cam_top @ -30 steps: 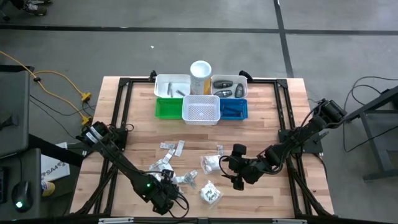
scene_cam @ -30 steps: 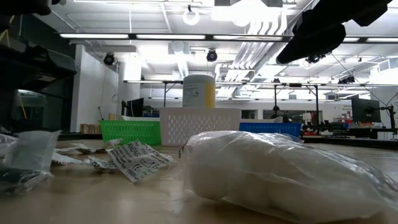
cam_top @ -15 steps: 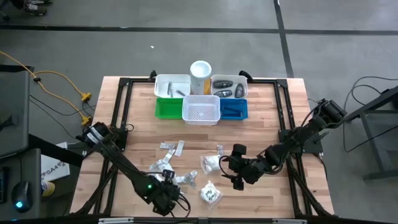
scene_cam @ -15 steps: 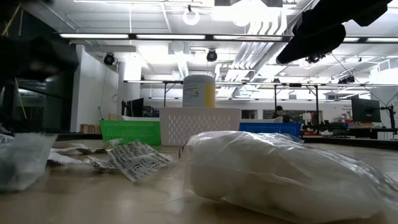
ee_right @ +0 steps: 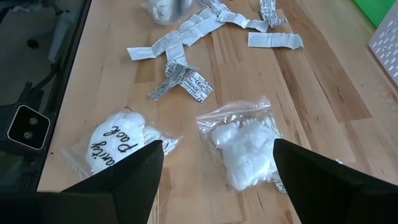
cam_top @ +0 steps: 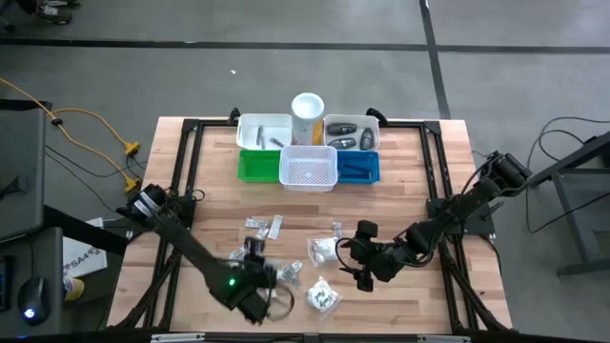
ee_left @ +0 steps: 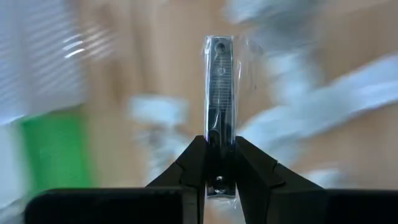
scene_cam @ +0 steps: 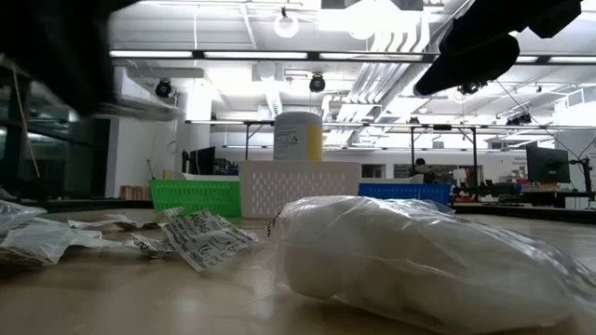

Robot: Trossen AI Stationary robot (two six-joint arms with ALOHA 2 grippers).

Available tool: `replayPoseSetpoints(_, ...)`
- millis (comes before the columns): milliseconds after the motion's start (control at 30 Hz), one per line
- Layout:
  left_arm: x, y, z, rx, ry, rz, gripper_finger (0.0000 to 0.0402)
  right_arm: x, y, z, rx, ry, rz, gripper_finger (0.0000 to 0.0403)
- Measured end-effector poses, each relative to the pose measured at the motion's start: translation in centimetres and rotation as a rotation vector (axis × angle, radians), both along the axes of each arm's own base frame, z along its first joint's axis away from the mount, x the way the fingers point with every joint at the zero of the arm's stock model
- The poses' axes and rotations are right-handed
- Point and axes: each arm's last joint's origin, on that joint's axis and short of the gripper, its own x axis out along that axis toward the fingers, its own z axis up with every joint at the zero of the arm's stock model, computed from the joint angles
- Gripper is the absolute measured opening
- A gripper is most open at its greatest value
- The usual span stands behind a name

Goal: Pick & Place Travel size toiletries
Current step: Put the silver nail cutter into the top left white bin

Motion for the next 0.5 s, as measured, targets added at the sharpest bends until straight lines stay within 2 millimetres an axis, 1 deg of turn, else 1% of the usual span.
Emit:
replayPoseSetpoints(100, 0.2, 2.7, 1.6, 0.073, -0.002, 0.061, 0.0052, 0.0, 0.0, 0.0, -0.001, -0.002, -0.001, 0.0297)
replayPoseSetpoints(233, -0.4, 6.9, 4.4, 0.158, -0.034, 0.11, 0.0052, 0.0, 0.0, 0.0, -0.003, -0.001, -0.001, 0.0297)
replayPoseSetpoints(367, -1.8, 11.7, 6.9, 0.179, -0.087, 0.16, 0.0052, 0.0, 0.0, 0.0, -0.004, -0.001, 0.0, 0.0297)
replayPoseSetpoints(433, -2.5, 14.3, 7.6, 0.184, -0.113, 0.185, 0.0052, 0.0, 0.0, 0.0, -0.005, -0.001, 0.0, 0.0297)
replayPoseSetpoints(500, -3.3, 17.0, 7.8, 0.187, -0.126, 0.208, 0.0052, 0.0, 0.0, 0.0, -0.008, -0.001, 0.003, 0.0297)
